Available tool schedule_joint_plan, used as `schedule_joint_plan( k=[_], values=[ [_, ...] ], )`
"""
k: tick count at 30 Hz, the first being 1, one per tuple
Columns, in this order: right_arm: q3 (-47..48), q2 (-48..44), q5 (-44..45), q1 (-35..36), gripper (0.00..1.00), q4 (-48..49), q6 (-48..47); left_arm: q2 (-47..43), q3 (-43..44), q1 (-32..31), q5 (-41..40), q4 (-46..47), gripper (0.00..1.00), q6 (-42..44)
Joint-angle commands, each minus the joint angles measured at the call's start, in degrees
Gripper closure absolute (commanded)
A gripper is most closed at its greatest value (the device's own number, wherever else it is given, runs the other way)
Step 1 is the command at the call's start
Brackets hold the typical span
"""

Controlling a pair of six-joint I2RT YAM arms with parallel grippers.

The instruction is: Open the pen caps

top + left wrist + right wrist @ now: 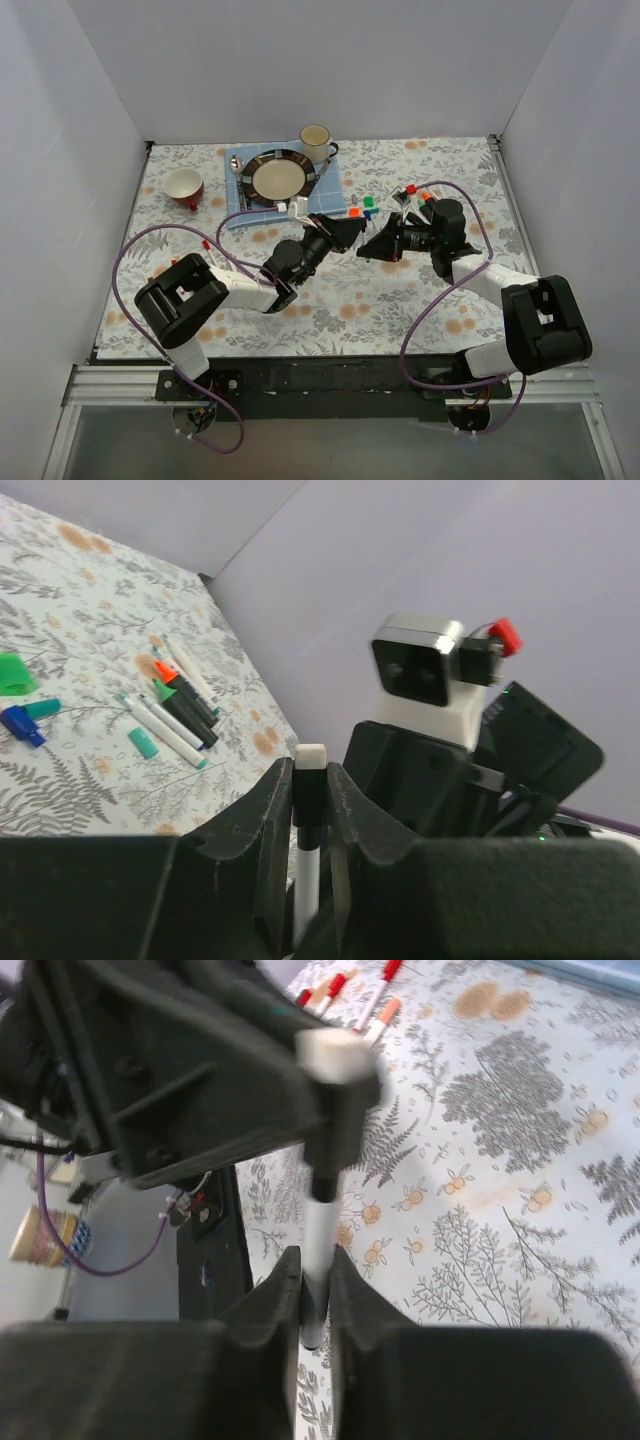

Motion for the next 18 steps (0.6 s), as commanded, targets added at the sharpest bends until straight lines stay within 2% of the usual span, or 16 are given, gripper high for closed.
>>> schedule_joint_plan(
  k=[1, 2, 3, 4, 5, 11, 18],
  values=[
    [3.2, 0.2, 0.0, 0.2, 0.95, -1.8, -3.3, 0.2, 1.5, -0.3, 0.8, 3.1, 1.0, -0.1],
    [4.1, 0.1, 0.3, 0.2, 0.99, -3.3, -4.8, 0.3, 1.6, -0.2, 1.4, 3.1, 0.97, 0.0],
    [4.5, -0.2, 0.6, 0.2, 0.99, -5.7, -5.9, 0.2, 1.7, -0.2, 2.2, 2.5, 0.85, 0.2],
    [4.7, -0.5, 0.8, 0.2, 0.99, -6.8, -8.3, 0.2, 1.7, -0.2, 3.3, 2.1, 0.66, 0.4],
    [5.5, -0.9, 0.9, 0.1, 0.99, -9.3, -10.0, 0.0, 2.0, -0.2, 3.9, 1.5, 0.62, 0.6],
    [8.6, -1.2, -2.2, 0.1, 0.99, -20.0, -23.7, -1.1, 2.8, 0.7, 7.6, -3.9, 0.57, 1.1],
    [10.5, -0.4, -2.4, 0.1, 0.99, -25.5, -29.7, -2.9, 3.1, 1.8, 7.6, -6.8, 0.56, 2.2]
  ],
)
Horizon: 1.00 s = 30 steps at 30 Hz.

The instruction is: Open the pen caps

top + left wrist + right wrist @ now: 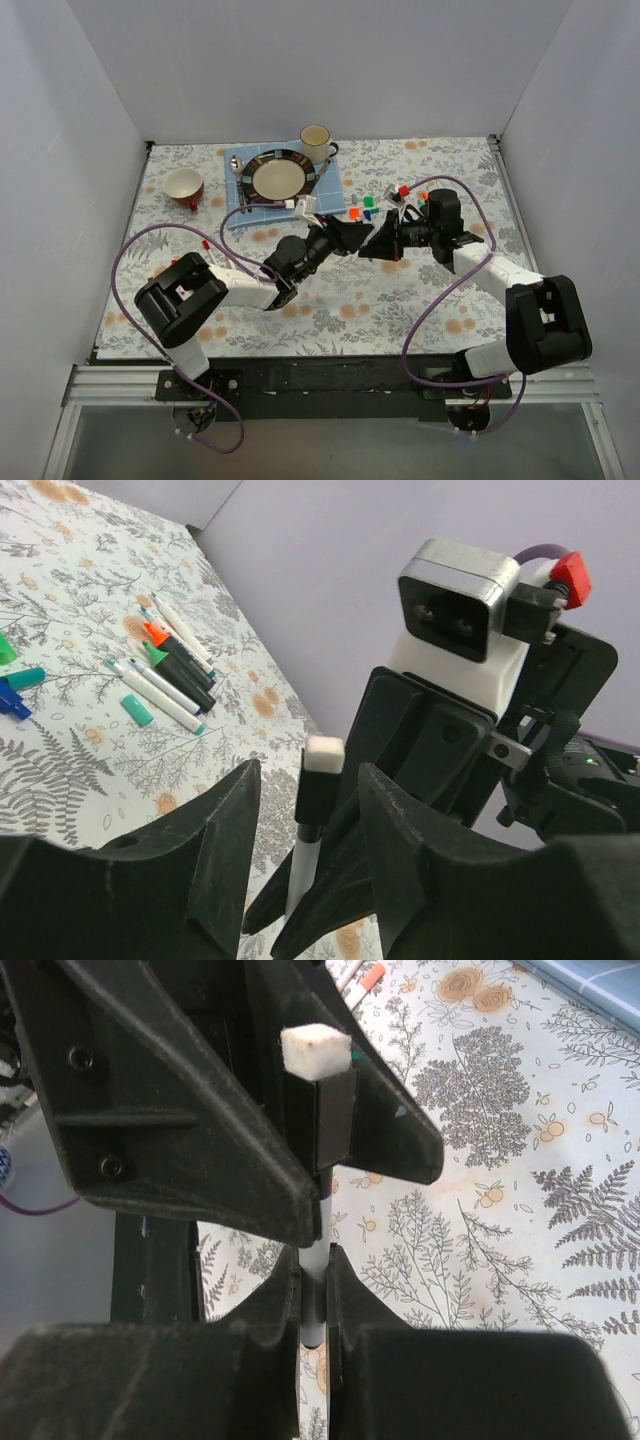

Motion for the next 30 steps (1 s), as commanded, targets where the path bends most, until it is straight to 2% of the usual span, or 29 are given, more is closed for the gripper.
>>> schedule_joint_plan(
  k=[1, 6, 7, 10, 23, 26, 29, 30],
  values=[
    [3.5, -0.6, -1.6, 0.2, 0.99, -5.0, -7.4, -3.5, 2.5, 1.2, 1.4, -3.4, 0.55, 1.9],
    [3.9, -0.4, -1.8, 0.2, 0.99, -6.3, -8.5, -4.3, 3.9, 2.1, 3.1, -6.8, 0.55, 3.0],
    [4.0, -0.6, -1.7, 0.2, 0.99, -6.5, -8.7, -4.2, 4.0, 2.2, 3.4, -7.0, 0.58, 3.1],
    [4.0, -0.5, -1.3, 0.3, 0.99, -6.6, -8.9, -3.8, 3.9, 2.4, 4.6, -6.7, 0.62, 2.9],
    [4.5, -0.4, 0.2, 0.2, 0.99, -7.8, -9.5, -1.2, 5.5, 2.4, 10.8, -7.0, 0.64, 2.1],
    [4.5, -0.3, 0.3, 0.2, 0.99, -7.9, -9.6, -1.3, 5.5, 2.4, 11.2, -6.9, 0.74, 2.6],
    [4.6, -0.4, 0.4, 0.2, 0.99, -8.0, -9.8, -1.5, 5.8, 2.6, 10.8, -7.8, 1.0, 3.4],
    [4.6, -0.4, 0.5, 0.2, 0.99, -8.1, -9.8, -2.1, 6.0, 2.6, 9.6, -8.3, 1.0, 3.8]
  ],
)
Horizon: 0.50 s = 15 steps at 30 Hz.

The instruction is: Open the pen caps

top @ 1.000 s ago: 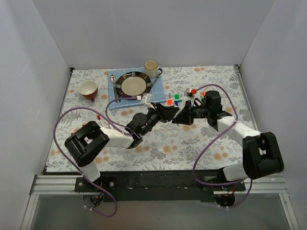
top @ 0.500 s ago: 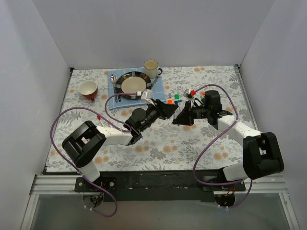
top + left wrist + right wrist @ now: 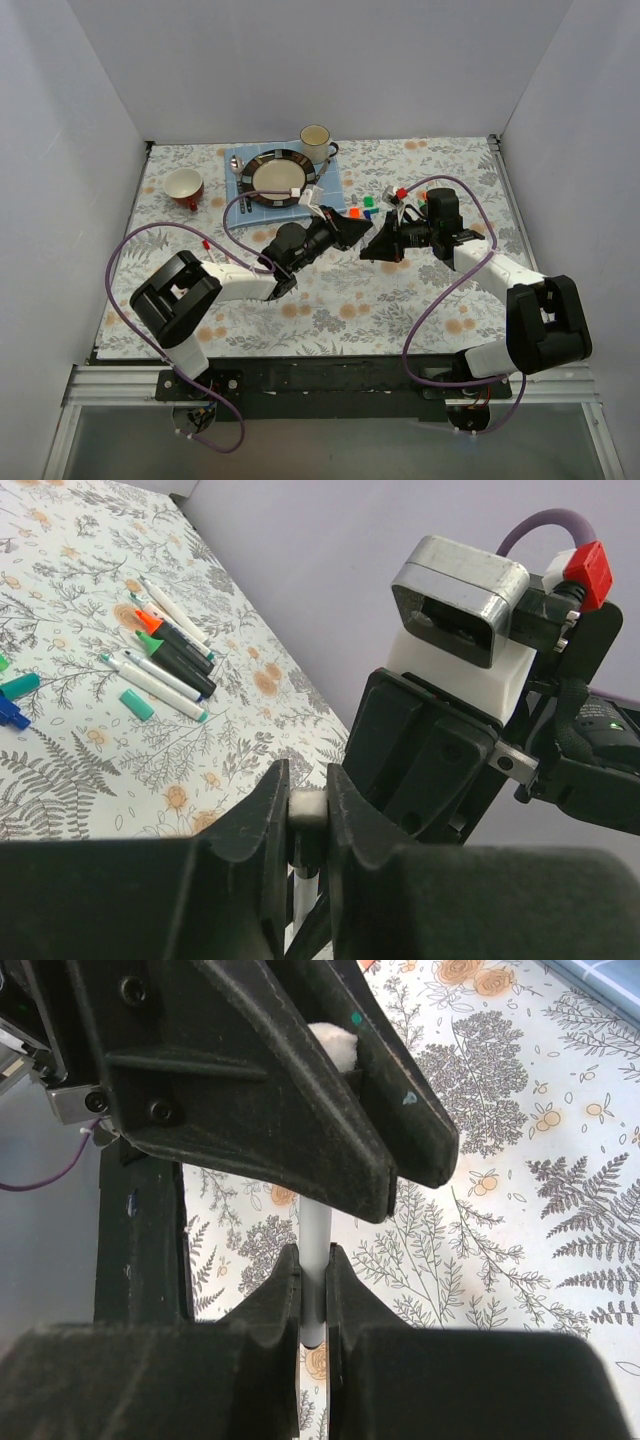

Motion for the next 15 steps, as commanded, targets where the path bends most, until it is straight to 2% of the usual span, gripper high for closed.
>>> schedule_joint_plan(
  k=[1, 4, 6, 8, 11, 12, 15],
  values=[
    [2.4, -0.4, 0.5, 0.2, 0.99, 0.0, -1.6, -1.5, 2.3, 0.1, -0.8, -1.2, 1.0, 2.3],
    [2.3, -0.3, 1.1, 0.2, 0.99, -0.5, -2.7, -3.9, 6.0, 1.5, -5.8, -6.7, 1.0, 8.6],
    [2.3, 0.4, 1.0, 0.3, 0.99, -0.6, -3.1, -4.6, 11.5, 4.2, -7.6, -11.6, 1.0, 10.9],
    [2.3, 1.5, 0.5, 0.3, 0.99, -0.7, -3.4, -5.1, 15.1, 8.9, -7.5, -13.7, 1.0, 11.6],
    [2.1, 2.7, 0.1, 0.7, 0.99, -0.5, -3.5, -4.7, 25.4, 14.0, -8.1, -18.0, 1.0, 14.9],
    [1.9, 2.7, 0.0, 0.7, 0.99, -0.5, -3.7, -4.4, 30.1, 15.1, -8.2, -19.0, 1.0, 15.7],
    [1.8, 3.0, -0.5, 1.0, 0.99, -0.3, -4.0, -3.6, 36.9, 19.0, -7.7, -22.5, 1.0, 15.7]
  ],
)
